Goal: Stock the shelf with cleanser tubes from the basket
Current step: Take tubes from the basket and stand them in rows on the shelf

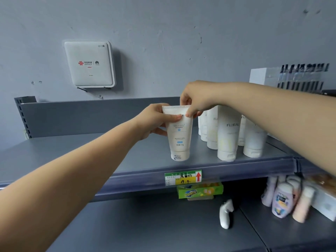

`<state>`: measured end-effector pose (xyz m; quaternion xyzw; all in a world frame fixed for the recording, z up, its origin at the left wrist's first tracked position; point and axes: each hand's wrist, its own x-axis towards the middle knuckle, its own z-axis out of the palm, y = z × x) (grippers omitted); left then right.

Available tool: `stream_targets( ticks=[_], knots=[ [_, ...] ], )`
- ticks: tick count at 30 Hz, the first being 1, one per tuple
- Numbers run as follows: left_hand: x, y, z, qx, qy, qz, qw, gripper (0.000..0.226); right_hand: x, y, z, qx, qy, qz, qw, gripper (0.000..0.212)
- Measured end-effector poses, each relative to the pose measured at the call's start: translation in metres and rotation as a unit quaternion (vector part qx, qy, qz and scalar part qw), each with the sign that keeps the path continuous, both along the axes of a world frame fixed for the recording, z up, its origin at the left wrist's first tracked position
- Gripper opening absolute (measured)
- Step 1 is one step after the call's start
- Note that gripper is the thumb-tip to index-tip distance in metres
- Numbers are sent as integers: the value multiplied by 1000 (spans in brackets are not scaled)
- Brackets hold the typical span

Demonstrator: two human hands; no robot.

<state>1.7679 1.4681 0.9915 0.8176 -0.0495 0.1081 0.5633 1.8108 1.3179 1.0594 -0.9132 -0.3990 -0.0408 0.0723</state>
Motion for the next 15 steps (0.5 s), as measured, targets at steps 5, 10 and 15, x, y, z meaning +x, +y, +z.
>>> stream_targets(
  ticks=[5,10,15],
  knots=[
    [-2,-13,-9,-2,-1,15,1000,12,-2,-10,-11,12,15,-25,1000,17],
    [-1,-15,-10,7,1,40,999,23,-4,-10,-15,33,10,-34,999,20],
    [-3,-17,-17,8,20,45,999,23,-5,-9,-26,30,8,-40,999,22]
  ],
)
